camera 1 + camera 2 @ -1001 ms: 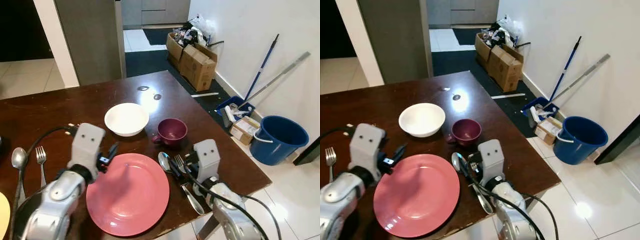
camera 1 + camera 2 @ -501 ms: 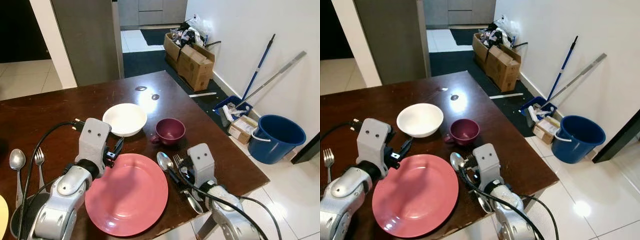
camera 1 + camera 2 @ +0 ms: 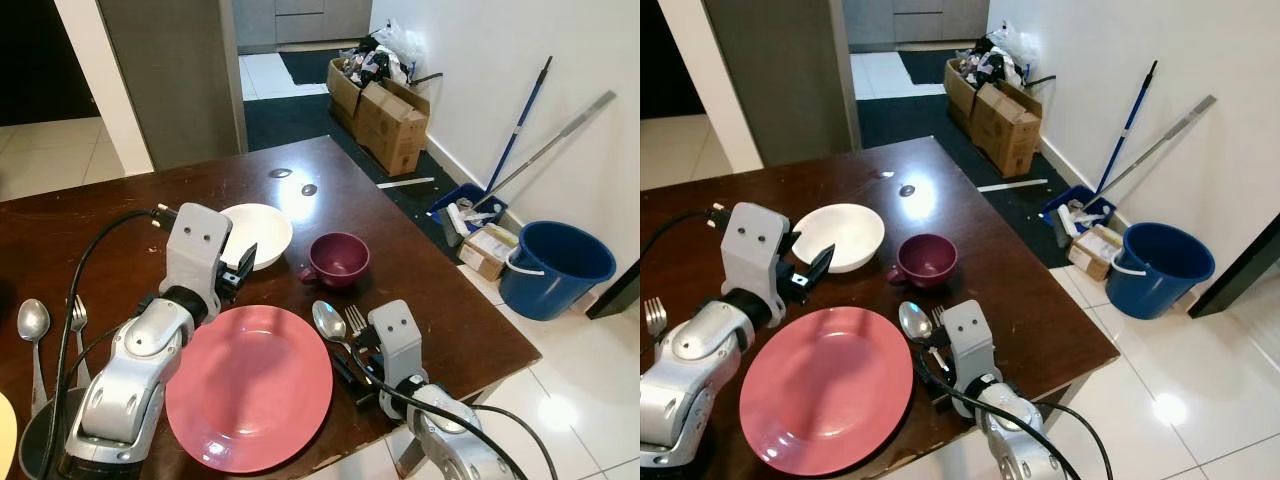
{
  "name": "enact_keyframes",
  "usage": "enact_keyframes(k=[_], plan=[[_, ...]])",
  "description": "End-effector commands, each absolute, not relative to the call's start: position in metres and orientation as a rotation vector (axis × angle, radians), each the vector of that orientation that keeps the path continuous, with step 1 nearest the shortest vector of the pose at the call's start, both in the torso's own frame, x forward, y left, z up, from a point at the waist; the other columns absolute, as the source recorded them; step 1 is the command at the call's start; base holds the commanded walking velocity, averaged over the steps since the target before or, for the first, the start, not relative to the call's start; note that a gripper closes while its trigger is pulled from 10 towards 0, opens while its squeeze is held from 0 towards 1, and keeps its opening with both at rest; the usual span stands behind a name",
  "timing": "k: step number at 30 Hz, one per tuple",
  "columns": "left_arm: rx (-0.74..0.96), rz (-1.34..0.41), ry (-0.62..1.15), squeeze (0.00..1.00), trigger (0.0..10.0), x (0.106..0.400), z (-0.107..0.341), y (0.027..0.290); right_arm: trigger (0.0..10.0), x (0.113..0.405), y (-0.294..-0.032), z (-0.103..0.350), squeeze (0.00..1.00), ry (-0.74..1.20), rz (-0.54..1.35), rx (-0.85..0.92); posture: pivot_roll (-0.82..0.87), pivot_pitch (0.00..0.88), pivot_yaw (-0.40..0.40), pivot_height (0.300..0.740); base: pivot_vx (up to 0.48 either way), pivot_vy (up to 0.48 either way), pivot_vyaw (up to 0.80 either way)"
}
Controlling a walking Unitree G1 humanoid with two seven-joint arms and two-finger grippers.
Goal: Setting the table
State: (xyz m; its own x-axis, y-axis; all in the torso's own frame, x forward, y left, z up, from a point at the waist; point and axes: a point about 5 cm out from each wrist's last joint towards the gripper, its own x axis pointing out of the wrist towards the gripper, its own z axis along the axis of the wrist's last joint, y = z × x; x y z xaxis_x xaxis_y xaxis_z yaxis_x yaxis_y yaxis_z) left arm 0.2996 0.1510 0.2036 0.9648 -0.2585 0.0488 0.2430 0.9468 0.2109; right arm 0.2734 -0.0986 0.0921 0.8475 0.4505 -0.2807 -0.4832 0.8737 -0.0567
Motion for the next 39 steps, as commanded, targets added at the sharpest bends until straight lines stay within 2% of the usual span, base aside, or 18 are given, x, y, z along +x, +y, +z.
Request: enact_keyframes(k=[1,6,11,16,23,31,39], plan=[[0.215,-0.252,-0.054,0.0,10.0,0.302,0.199,0.152,10.0,0.273,-0.094,0.09,0.0,0.266,0.517,-0.141,-0.03,0.043,0.088,0.74,0.0,0.0,0.0],[0.211,-0.249,-0.065,0.0,10.0,0.303,0.202,0.149,10.0,0.277,-0.087,0.091,0.0,0.264,0.558,-0.174,-0.01,0.033,0.073,0.74,0.0,0.0,0.0],[0.195,-0.24,-0.067,0.0,10.0,0.3,0.2,0.145,10.0,0.277,-0.092,0.086,0.0,0.28,0.572,-0.19,-0.01,0.008,0.067,0.74,0.0,0.0,0.0],[0.187,-0.25,-0.066,0.0,10.0,0.305,0.199,0.139,10.0,0.279,-0.099,0.087,0.0,0.301,0.546,-0.164,-0.02,0.016,0.072,0.74,0.0,0.0,0.0],[0.186,-0.24,-0.111,0.0,10.0,0.319,0.211,0.139,10.0,0.275,-0.096,0.072,0.0,0.364,0.573,-0.15,-0.02,0.001,0.052,0.74,0.0,0.0,0.0],[0.18,-0.257,-0.107,0.0,10.0,0.312,0.211,0.134,10.0,0.275,-0.092,0.071,0.0,0.367,0.604,-0.155,0.01,0.02,0.062,0.74,0.0,0.0,0.0],[0.201,-0.221,-0.08,0.0,10.0,0.306,0.202,0.147,10.0,0.279,-0.091,0.079,0.0,0.296,0.567,-0.167,0.04,0.015,0.065,0.74,0.0,0.0,0.0]])
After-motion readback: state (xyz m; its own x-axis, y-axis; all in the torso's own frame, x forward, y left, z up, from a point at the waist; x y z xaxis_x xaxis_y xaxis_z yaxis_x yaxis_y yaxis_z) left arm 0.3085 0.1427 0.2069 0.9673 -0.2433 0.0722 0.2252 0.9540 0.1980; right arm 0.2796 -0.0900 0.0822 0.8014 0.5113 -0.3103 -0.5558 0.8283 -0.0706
